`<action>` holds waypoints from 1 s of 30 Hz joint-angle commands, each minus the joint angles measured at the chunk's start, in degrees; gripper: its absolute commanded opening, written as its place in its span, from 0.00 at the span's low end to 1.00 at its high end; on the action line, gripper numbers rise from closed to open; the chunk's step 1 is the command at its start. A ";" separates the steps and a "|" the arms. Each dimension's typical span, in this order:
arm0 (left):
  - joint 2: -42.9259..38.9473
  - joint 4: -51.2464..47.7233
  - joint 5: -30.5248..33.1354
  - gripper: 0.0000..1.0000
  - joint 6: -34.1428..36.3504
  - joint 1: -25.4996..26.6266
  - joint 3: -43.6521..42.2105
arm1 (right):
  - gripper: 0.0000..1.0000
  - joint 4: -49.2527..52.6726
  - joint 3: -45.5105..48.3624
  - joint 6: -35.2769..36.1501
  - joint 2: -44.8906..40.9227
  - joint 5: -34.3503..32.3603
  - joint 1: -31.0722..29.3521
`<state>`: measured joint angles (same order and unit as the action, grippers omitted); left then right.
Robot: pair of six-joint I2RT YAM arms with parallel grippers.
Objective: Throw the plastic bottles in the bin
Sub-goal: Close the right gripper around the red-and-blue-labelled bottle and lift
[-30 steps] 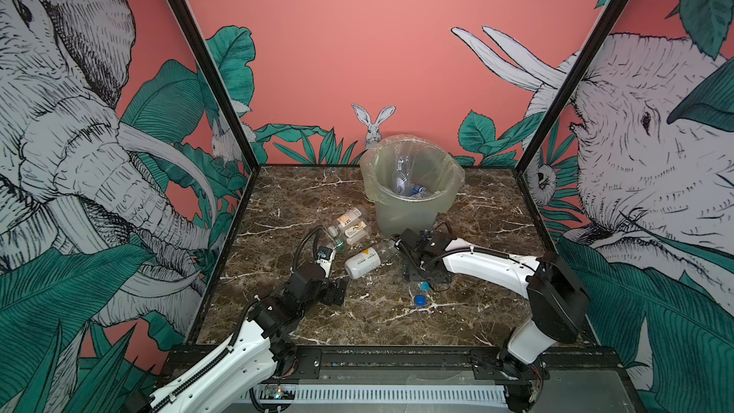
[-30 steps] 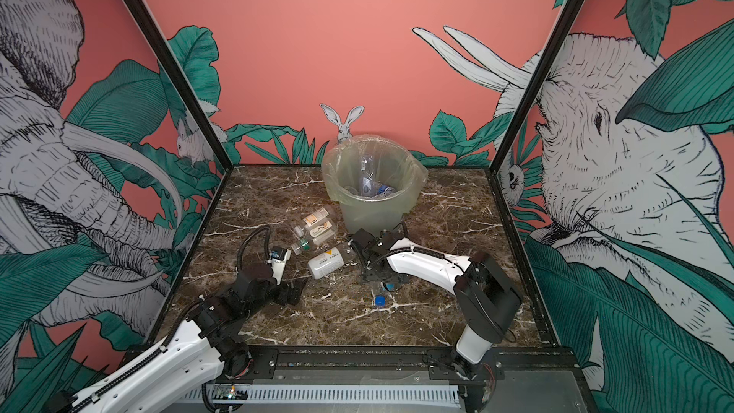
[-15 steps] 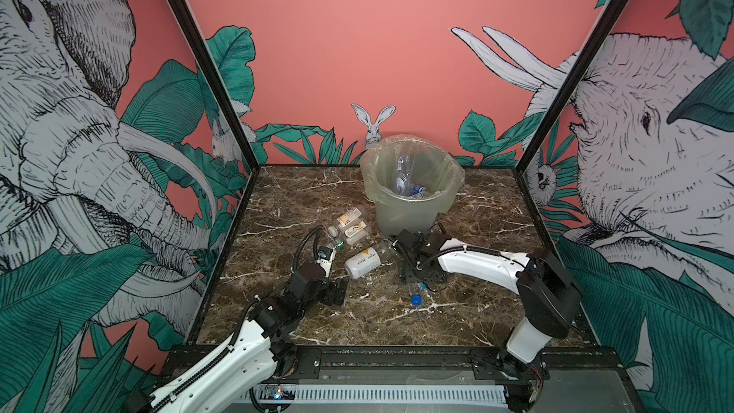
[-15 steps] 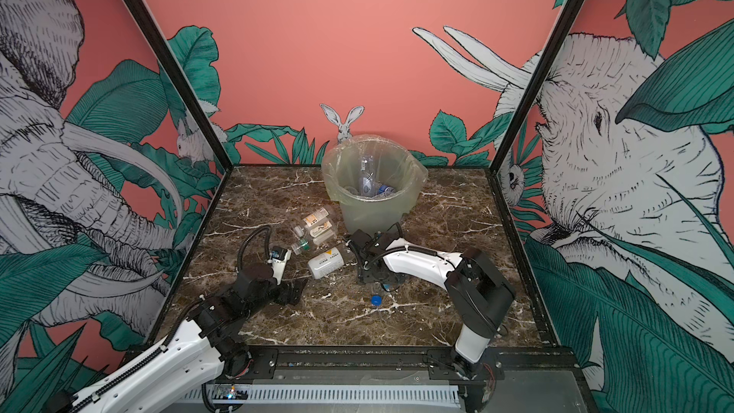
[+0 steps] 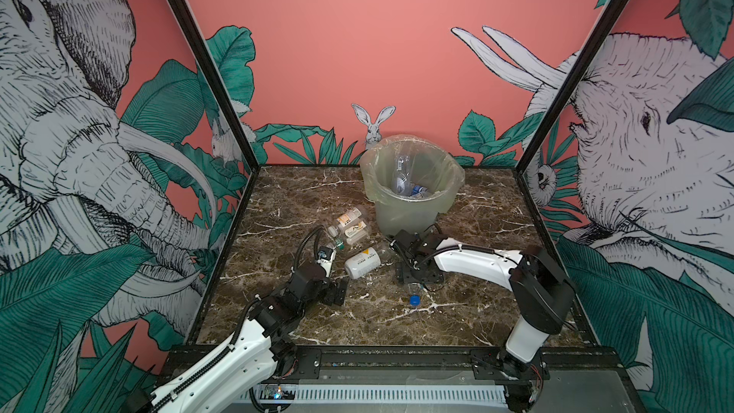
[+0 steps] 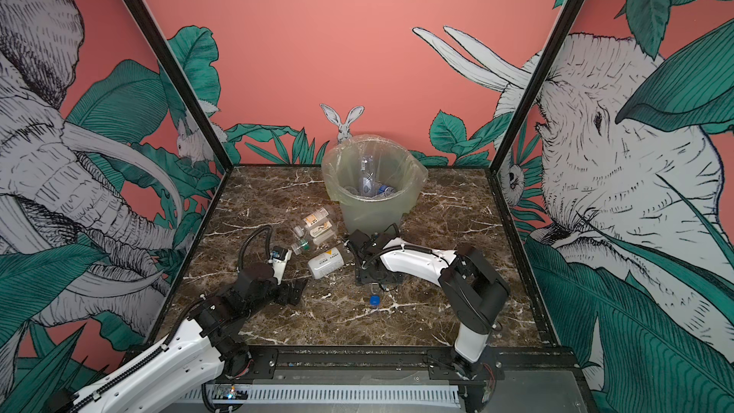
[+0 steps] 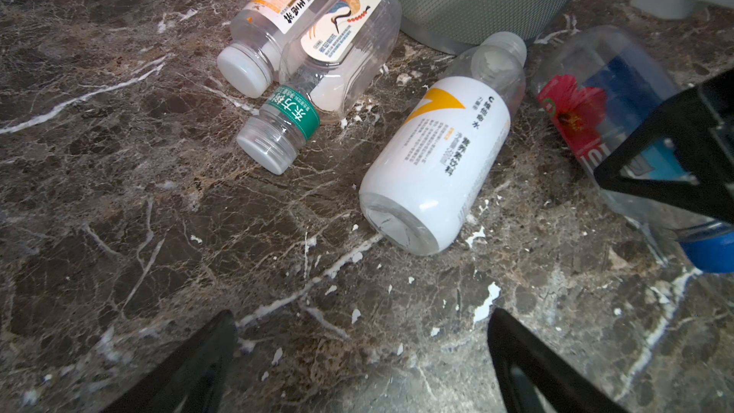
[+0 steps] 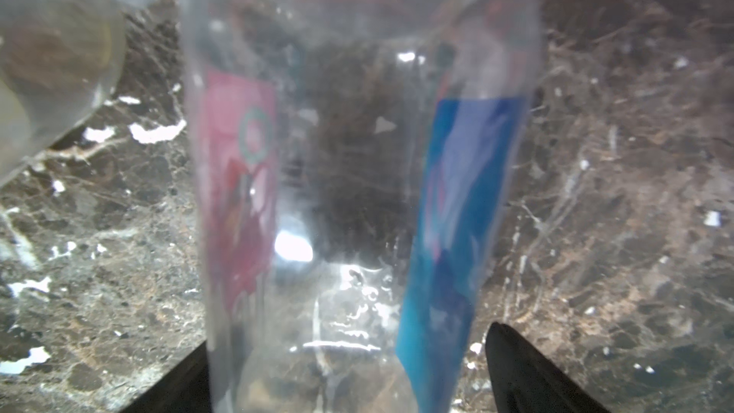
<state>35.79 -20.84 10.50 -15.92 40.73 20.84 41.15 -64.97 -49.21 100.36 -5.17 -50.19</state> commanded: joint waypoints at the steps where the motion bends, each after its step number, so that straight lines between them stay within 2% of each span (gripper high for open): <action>1: 0.06 1.19 -0.12 1.00 0.19 0.05 -0.19 | 0.96 0.43 -2.20 0.94 1.93 1.58 0.28; 9: 0.06 1.19 -0.21 1.00 0.19 0.05 -0.19 | 0.95 -0.13 -2.84 1.04 4.35 2.69 1.34; 19: 0.05 1.20 -0.22 1.00 0.25 0.05 -0.20 | 0.76 -1.45 -1.60 1.66 5.63 4.21 1.69; 30: 0.92 1.39 -0.31 1.00 0.22 0.05 -0.06 | 0.62 -2.16 1.64 3.83 2.15 3.42 1.77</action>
<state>36.56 -20.60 10.33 -15.88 40.73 20.84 38.04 -65.43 -46.35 104.29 -1.26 -48.62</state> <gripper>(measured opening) 0.995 0.633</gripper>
